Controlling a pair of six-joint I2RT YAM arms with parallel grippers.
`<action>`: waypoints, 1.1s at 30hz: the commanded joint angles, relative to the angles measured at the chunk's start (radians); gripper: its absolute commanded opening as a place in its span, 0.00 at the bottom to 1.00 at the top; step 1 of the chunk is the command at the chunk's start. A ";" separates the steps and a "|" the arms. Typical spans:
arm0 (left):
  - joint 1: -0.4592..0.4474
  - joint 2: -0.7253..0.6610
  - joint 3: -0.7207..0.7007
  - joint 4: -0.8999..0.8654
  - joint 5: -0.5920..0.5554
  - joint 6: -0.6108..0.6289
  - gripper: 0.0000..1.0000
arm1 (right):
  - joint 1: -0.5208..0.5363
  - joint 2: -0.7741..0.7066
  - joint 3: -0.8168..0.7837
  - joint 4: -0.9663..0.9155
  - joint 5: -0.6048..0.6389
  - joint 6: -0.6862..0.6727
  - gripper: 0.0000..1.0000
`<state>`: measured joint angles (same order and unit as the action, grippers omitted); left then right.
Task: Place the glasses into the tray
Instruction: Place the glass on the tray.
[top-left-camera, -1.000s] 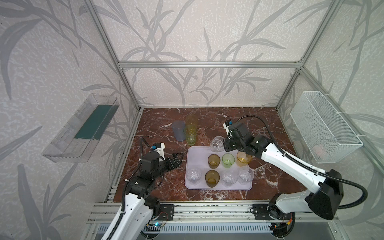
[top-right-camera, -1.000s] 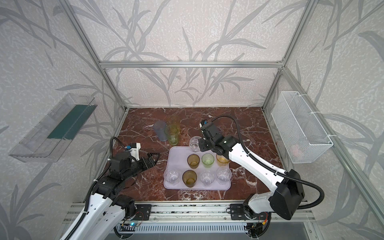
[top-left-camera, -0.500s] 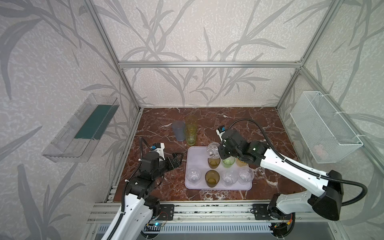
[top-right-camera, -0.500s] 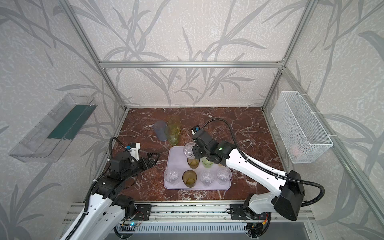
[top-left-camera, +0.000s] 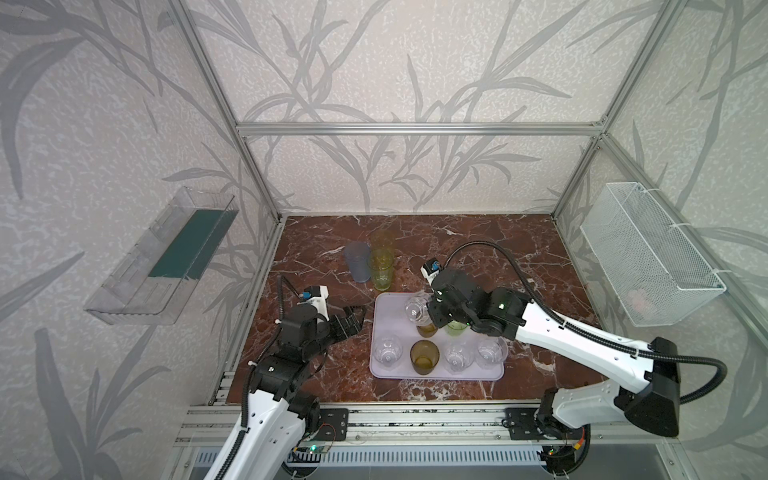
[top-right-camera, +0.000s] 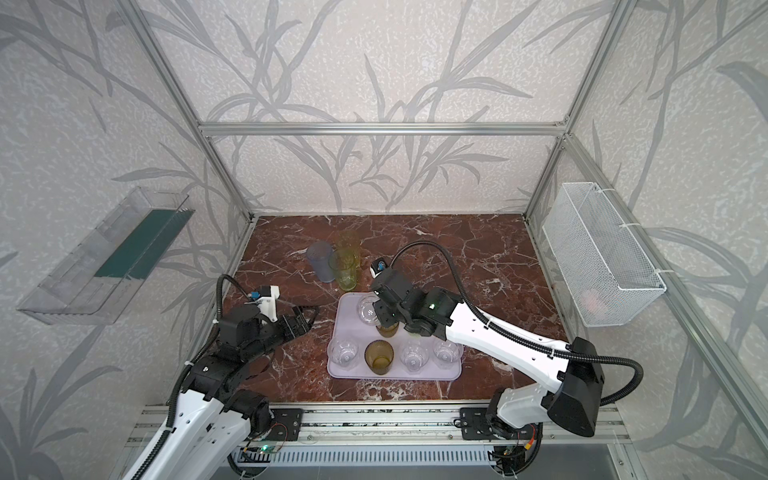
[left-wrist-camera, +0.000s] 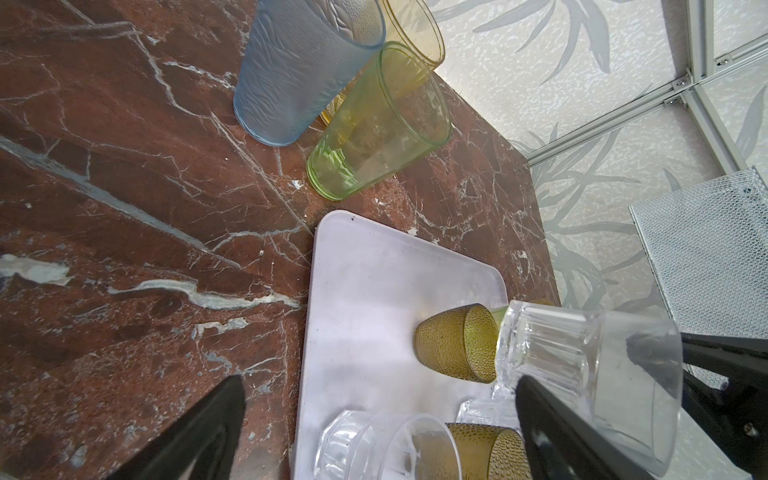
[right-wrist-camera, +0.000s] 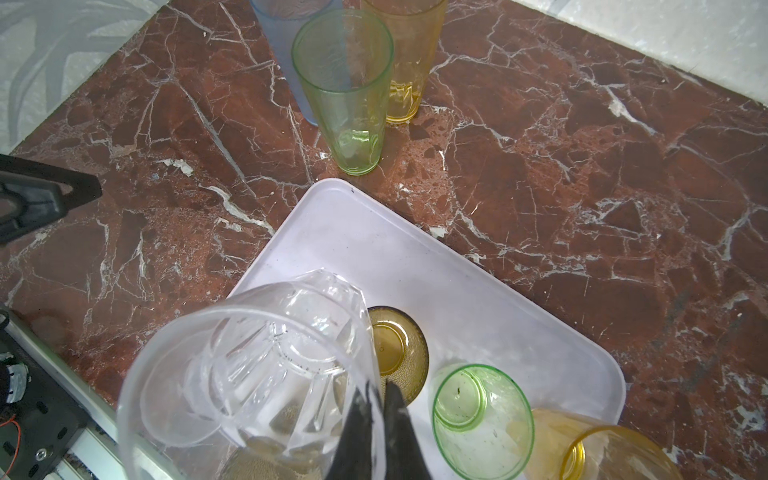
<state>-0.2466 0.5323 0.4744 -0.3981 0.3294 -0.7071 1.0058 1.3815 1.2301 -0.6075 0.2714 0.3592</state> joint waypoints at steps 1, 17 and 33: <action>0.004 -0.006 0.014 -0.022 -0.019 0.012 0.99 | 0.011 0.012 0.034 0.014 0.023 0.014 0.00; 0.004 -0.020 0.014 -0.040 -0.034 0.015 0.99 | 0.062 0.094 0.045 0.046 -0.013 0.023 0.00; 0.003 -0.023 0.012 -0.042 -0.036 0.015 0.99 | 0.062 0.241 0.148 0.028 0.017 -0.014 0.00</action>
<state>-0.2466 0.5171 0.4744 -0.4198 0.3073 -0.7067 1.0641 1.6093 1.3388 -0.5888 0.2649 0.3576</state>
